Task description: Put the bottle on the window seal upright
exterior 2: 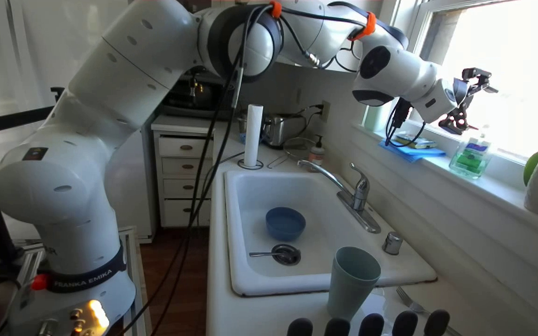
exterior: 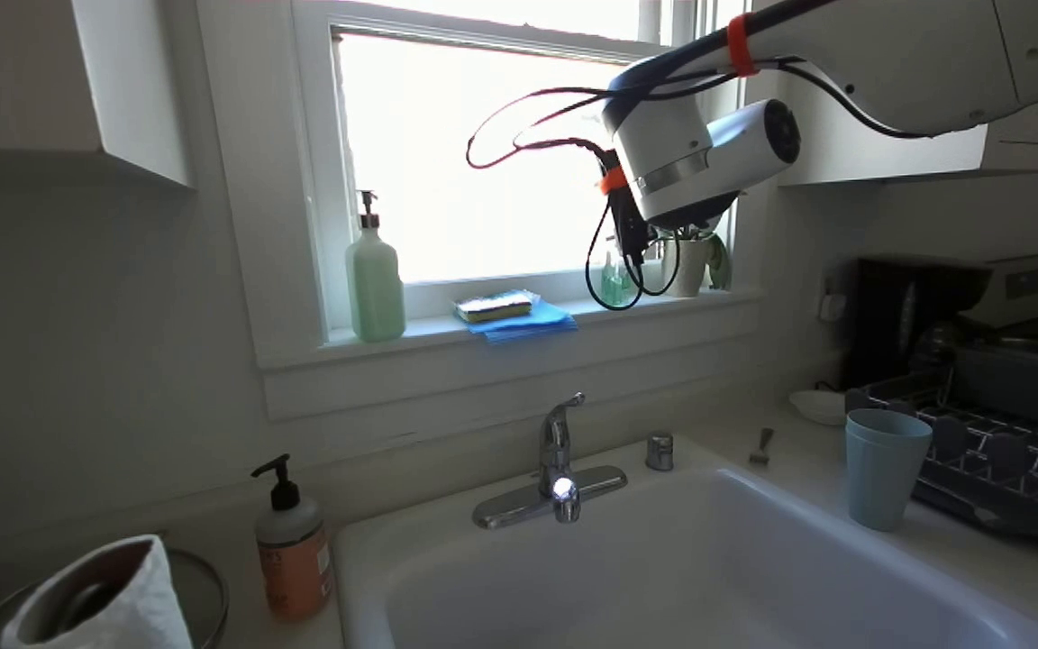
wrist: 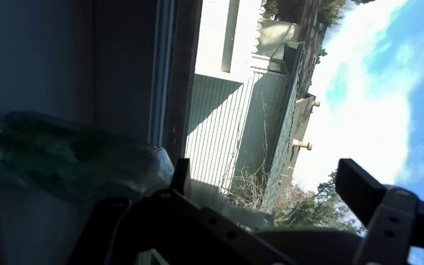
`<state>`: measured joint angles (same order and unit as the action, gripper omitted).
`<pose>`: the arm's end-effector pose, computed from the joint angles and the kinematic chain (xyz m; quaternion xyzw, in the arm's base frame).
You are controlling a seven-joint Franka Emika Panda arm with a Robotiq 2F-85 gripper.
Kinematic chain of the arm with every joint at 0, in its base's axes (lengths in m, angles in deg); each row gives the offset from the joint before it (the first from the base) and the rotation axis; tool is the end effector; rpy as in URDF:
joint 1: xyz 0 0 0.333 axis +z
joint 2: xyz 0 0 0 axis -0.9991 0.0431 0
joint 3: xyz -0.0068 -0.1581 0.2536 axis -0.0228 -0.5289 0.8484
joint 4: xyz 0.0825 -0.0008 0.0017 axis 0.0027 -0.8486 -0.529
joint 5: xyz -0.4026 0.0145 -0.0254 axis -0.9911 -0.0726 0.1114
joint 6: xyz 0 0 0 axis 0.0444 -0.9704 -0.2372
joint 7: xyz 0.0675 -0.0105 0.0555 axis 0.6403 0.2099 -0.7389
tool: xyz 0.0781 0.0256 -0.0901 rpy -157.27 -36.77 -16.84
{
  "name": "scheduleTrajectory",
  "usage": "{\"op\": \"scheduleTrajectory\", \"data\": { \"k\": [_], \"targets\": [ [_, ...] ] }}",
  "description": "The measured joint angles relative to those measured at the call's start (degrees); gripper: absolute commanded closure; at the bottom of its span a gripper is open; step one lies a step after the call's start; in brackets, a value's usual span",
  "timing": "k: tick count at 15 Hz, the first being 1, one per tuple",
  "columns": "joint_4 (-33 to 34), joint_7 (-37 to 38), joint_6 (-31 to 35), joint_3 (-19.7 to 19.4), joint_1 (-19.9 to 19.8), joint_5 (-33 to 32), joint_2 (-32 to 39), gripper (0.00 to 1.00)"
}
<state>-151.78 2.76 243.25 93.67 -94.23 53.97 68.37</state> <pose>0.7318 -0.1538 0.4928 -0.4886 0.5981 -0.5512 0.3157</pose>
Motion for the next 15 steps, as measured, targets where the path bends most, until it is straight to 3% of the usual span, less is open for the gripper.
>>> {"op": "scheduleTrajectory", "data": {
  "k": [15],
  "targets": [
    [-6.2, -1.2, -8.4, -2.9, 1.2, 0.3, -5.0, 0.0]
  ]
}}
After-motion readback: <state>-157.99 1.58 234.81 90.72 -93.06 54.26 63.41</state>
